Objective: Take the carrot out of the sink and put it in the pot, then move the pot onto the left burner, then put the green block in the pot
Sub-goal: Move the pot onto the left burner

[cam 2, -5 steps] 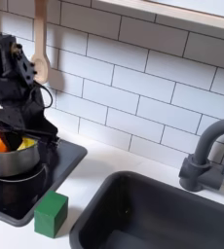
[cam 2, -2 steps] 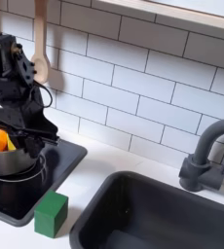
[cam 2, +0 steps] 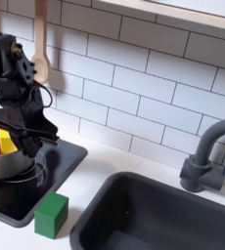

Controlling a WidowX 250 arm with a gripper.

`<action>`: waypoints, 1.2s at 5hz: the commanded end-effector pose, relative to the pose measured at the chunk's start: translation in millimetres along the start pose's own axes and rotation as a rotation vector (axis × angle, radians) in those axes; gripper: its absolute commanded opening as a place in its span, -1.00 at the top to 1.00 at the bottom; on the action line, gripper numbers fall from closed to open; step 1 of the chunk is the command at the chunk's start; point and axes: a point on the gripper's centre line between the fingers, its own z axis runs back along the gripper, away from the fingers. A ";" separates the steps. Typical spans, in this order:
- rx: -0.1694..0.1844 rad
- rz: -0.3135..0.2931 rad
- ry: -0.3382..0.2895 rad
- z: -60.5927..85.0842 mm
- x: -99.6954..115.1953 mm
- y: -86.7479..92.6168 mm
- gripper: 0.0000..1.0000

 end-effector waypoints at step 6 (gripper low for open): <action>0.035 0.080 -0.013 -0.4 13.7 46.7 1.00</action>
